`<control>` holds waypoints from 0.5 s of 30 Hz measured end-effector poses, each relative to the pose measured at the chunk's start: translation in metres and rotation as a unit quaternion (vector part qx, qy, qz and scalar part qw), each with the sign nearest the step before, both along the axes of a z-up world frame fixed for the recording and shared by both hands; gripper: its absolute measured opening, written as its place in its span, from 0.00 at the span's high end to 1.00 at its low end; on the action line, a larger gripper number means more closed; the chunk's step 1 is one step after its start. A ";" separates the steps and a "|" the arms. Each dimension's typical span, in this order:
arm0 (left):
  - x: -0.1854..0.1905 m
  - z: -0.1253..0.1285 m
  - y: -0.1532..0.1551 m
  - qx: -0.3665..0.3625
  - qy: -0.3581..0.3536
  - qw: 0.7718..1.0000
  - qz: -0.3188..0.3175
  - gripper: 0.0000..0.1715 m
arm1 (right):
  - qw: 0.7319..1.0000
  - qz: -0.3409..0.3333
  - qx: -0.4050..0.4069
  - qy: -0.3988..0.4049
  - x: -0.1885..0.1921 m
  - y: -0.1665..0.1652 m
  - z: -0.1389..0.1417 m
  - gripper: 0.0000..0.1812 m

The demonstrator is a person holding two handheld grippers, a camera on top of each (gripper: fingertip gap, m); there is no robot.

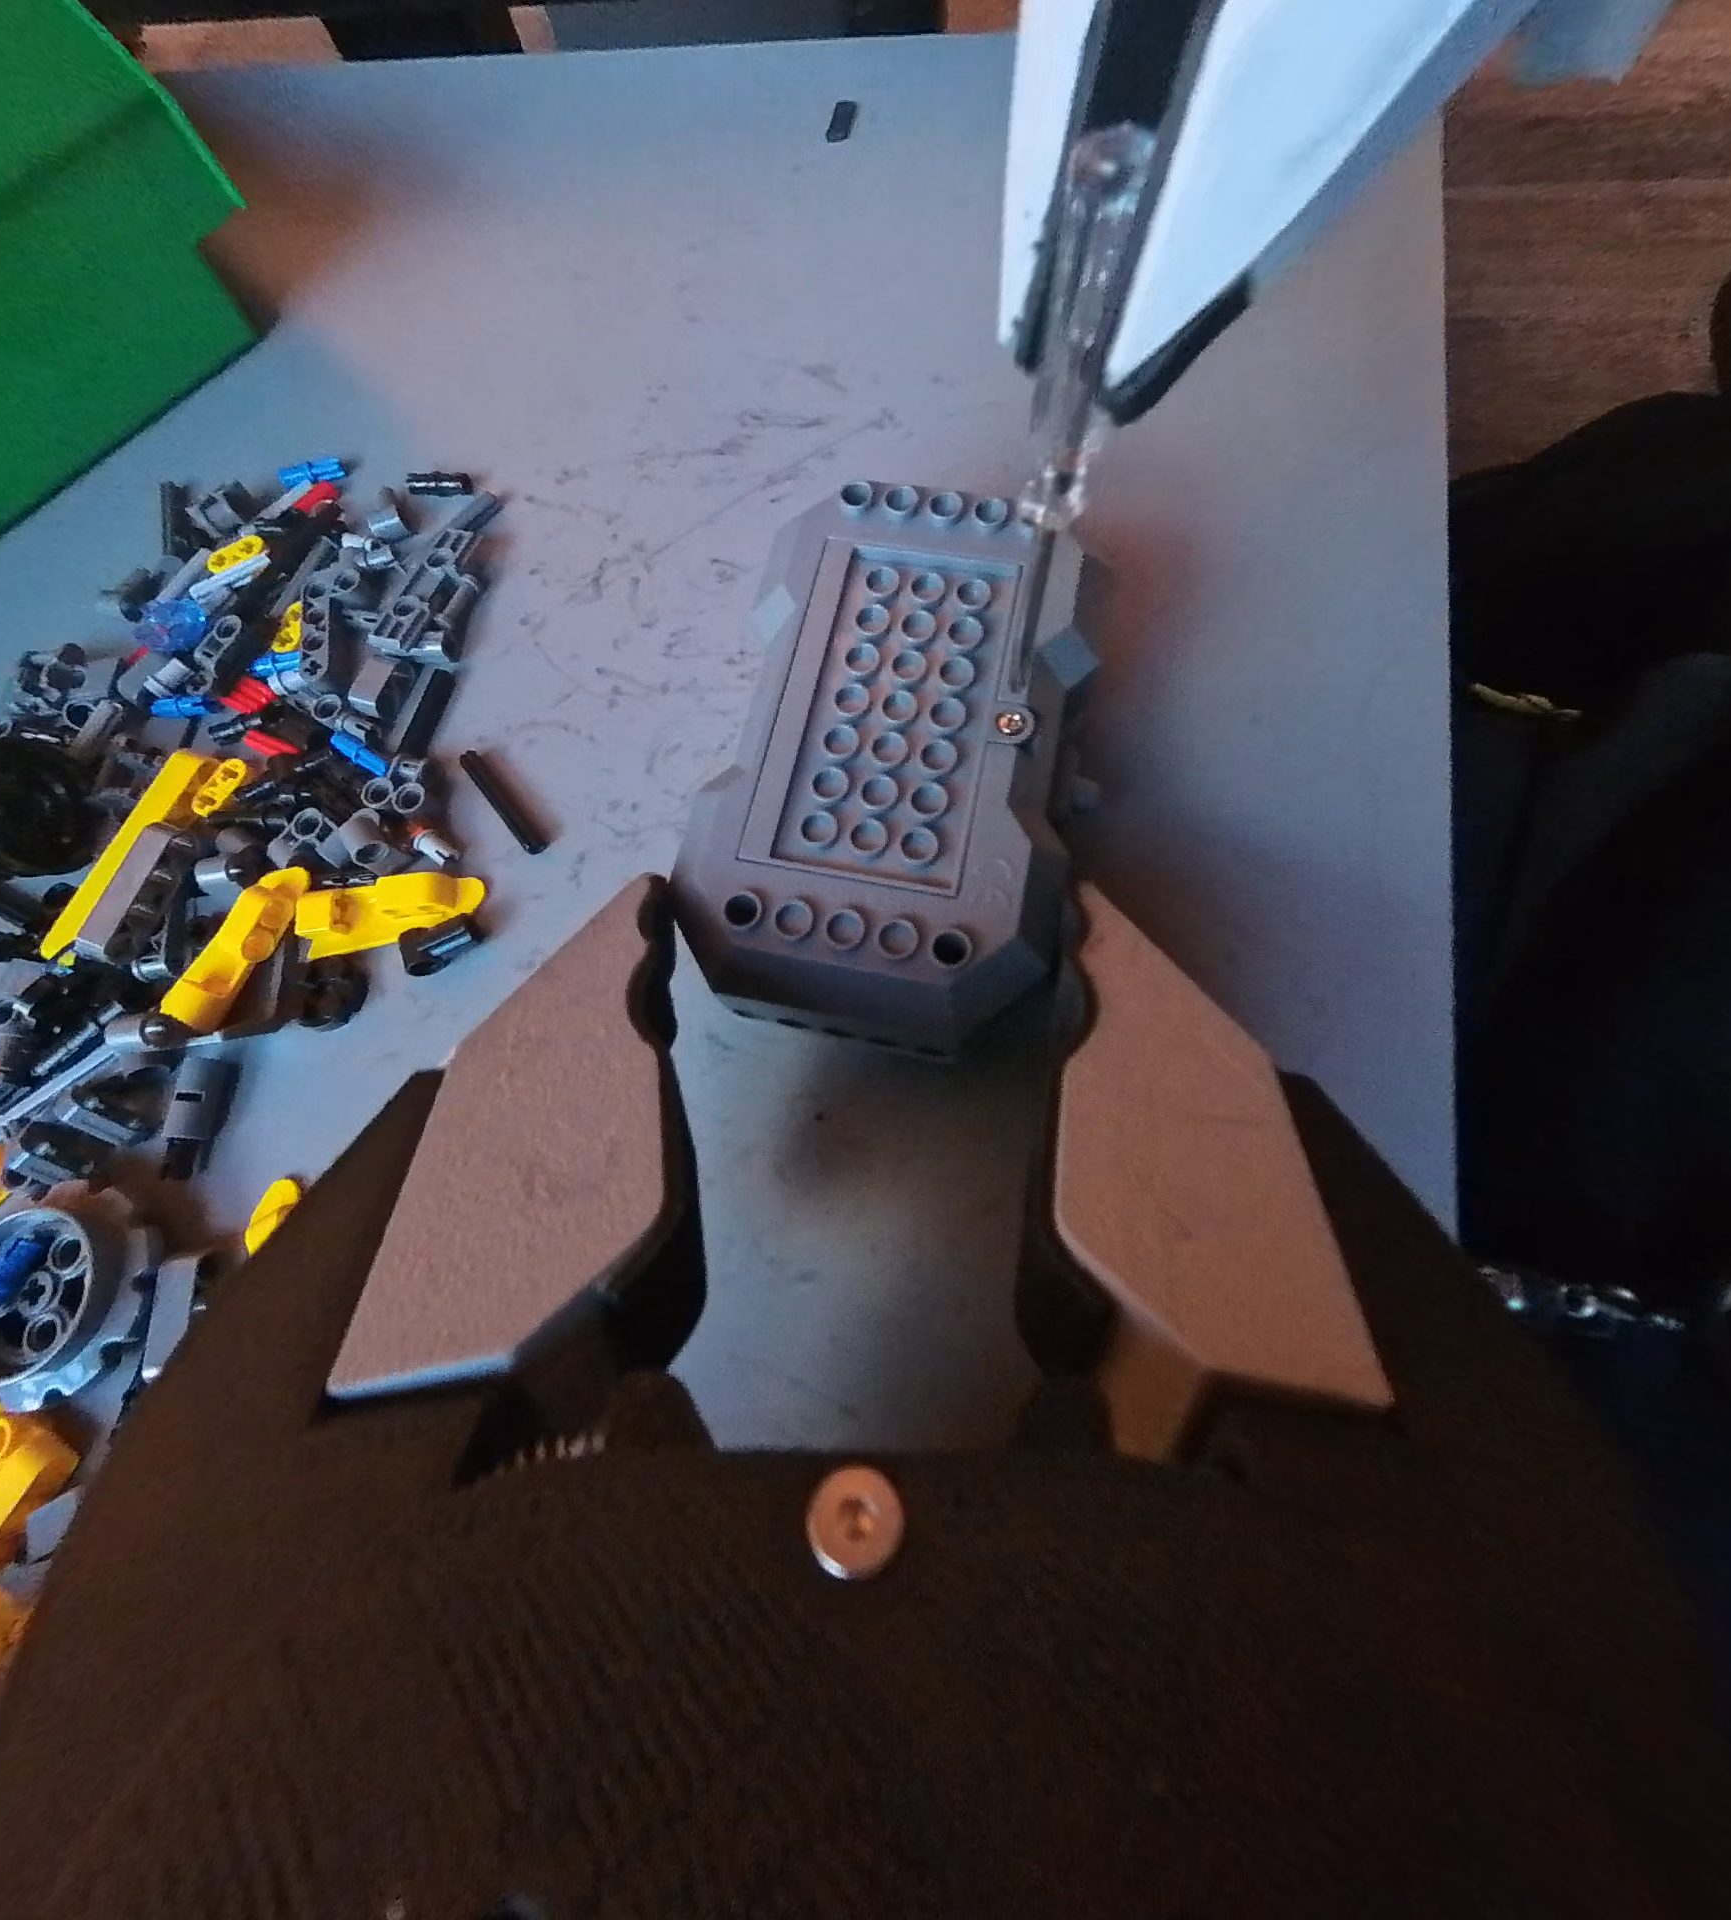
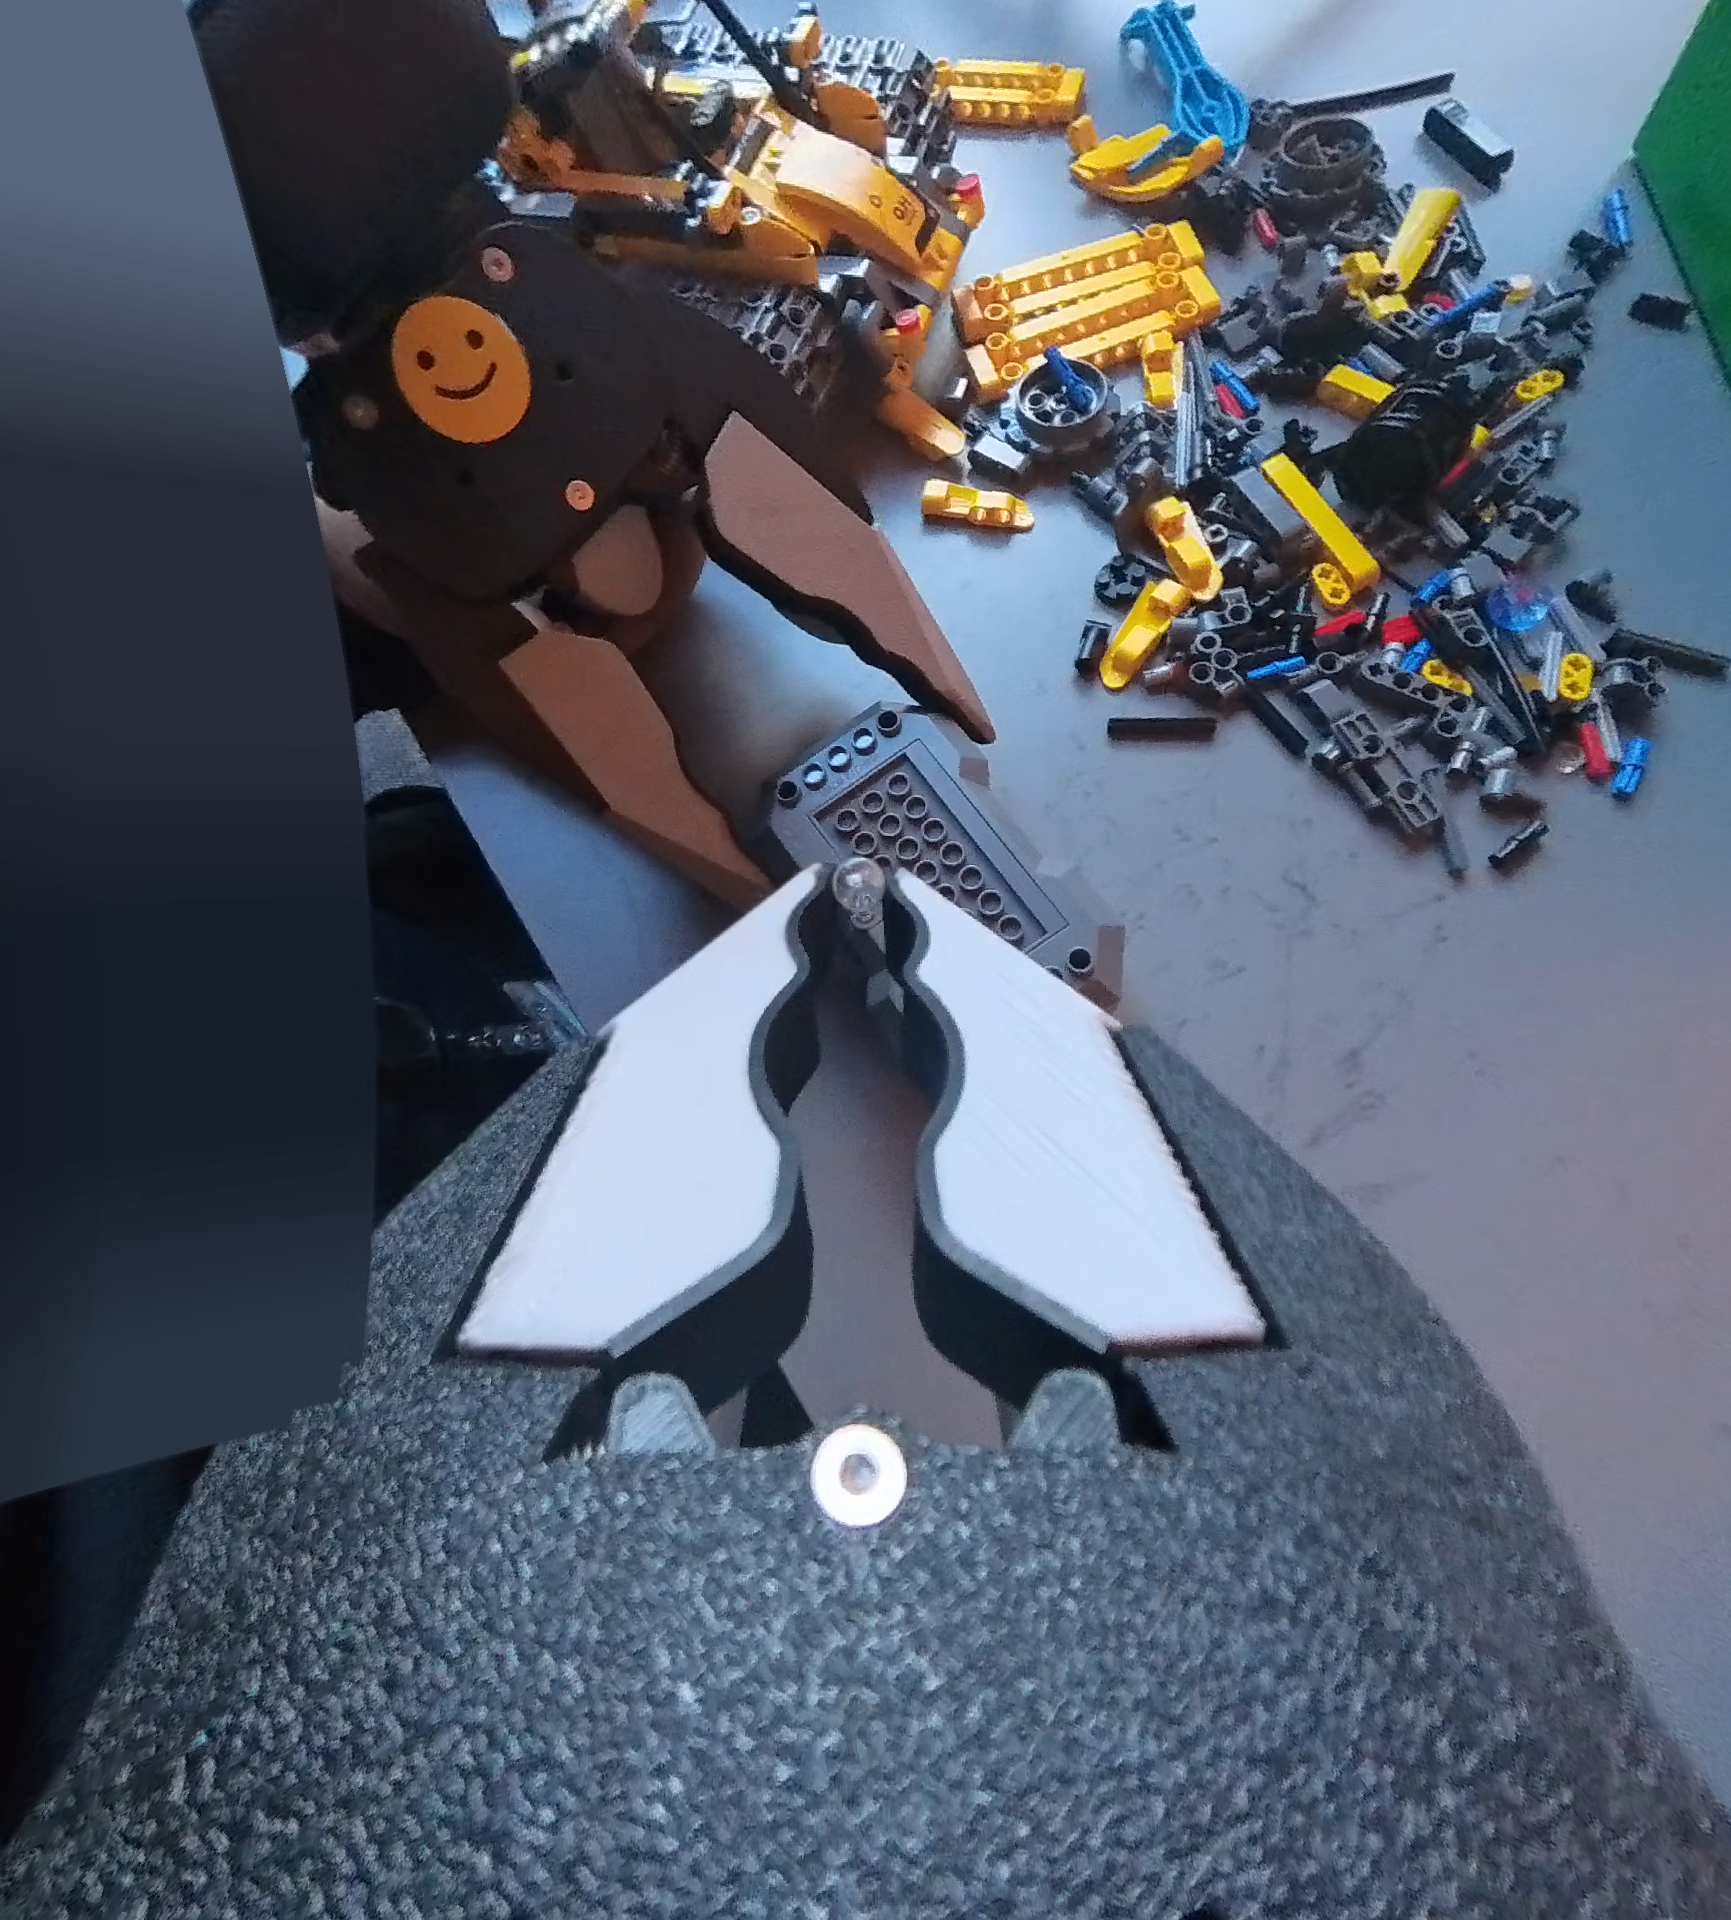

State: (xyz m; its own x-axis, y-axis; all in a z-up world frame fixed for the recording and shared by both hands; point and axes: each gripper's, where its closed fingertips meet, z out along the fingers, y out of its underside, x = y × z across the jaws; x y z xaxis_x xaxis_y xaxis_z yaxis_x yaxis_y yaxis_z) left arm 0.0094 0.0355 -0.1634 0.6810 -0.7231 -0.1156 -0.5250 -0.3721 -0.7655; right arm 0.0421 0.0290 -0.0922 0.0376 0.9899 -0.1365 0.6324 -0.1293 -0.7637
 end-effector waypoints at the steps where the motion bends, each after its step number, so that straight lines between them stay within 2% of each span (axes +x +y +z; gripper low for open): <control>1: 0.000 0.000 0.000 0.001 0.001 1.000 0.002 0.59 | 1.000 -0.005 0.002 -0.002 -0.001 0.000 -0.001 0.96; 15: -0.002 0.000 -0.002 0.000 0.000 1.000 0.017 0.59 | 0.999 -0.037 0.012 -0.020 -0.002 -0.003 -0.003 0.96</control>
